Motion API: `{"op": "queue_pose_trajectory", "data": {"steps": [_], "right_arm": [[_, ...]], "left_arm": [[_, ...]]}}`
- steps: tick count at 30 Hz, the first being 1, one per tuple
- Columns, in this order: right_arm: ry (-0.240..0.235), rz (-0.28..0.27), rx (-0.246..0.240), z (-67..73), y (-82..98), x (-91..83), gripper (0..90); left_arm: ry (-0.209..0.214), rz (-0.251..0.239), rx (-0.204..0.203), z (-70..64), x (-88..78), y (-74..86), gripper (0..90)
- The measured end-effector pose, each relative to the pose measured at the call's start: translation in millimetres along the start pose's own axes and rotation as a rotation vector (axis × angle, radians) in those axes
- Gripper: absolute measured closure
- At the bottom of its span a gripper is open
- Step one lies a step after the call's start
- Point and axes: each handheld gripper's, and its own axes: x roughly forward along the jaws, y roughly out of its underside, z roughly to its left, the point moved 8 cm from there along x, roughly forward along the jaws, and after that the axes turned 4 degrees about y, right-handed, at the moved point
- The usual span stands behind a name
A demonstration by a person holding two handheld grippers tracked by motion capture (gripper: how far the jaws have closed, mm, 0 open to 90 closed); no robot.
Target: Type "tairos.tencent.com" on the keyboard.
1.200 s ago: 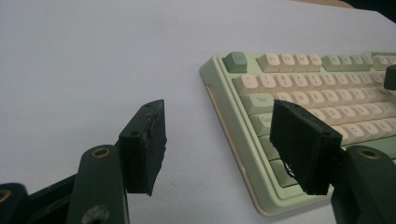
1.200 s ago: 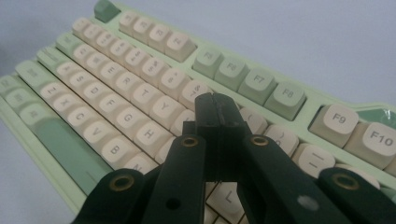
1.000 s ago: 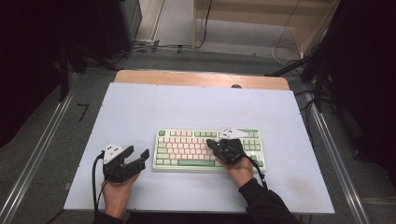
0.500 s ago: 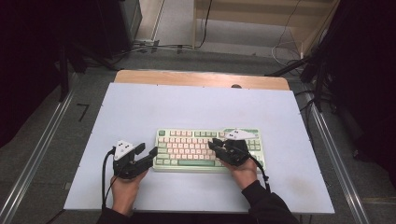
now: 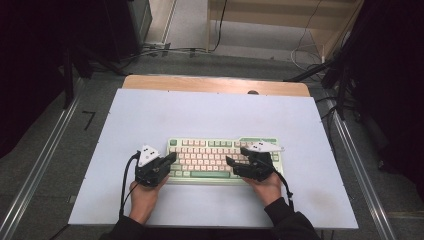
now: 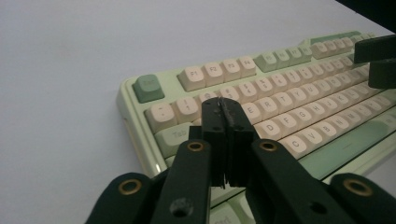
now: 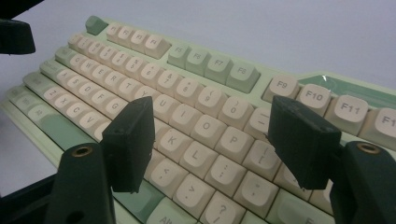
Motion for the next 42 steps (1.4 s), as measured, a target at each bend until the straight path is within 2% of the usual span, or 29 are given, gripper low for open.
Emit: {"op": "queue_pose_trajectory", "data": {"steps": [3, 8, 17, 26, 42], "right_arm": [[0.013, 0.0, 0.011, -3.6, 2.3, -2.9, 29.9], [0.036, -0.005, 0.033, -10.3, 5.8, -9.4, 29.9], [0.056, -0.002, 0.058, -18.4, 11.5, -16.2, 29.9], [0.073, -0.011, 0.07, -23.7, 14.2, -22.5, 30.1], [0.078, -0.011, 0.075, -25.0, 15.6, -24.6, 30.3]], "left_arm": [[0.02, 0.008, 0.017, -5.4, 7.4, -2.9, 90.0], [0.058, 0.04, 0.02, -13.6, 22.4, -5.3, 90.0], [0.085, 0.066, 0.046, -26.3, 41.9, -11.3, 90.0], [0.091, 0.093, 0.054, -33.0, 53.1, -11.5, 90.0], [0.092, 0.138, 0.051, -33.6, 61.4, -8.0, 90.0]]}}
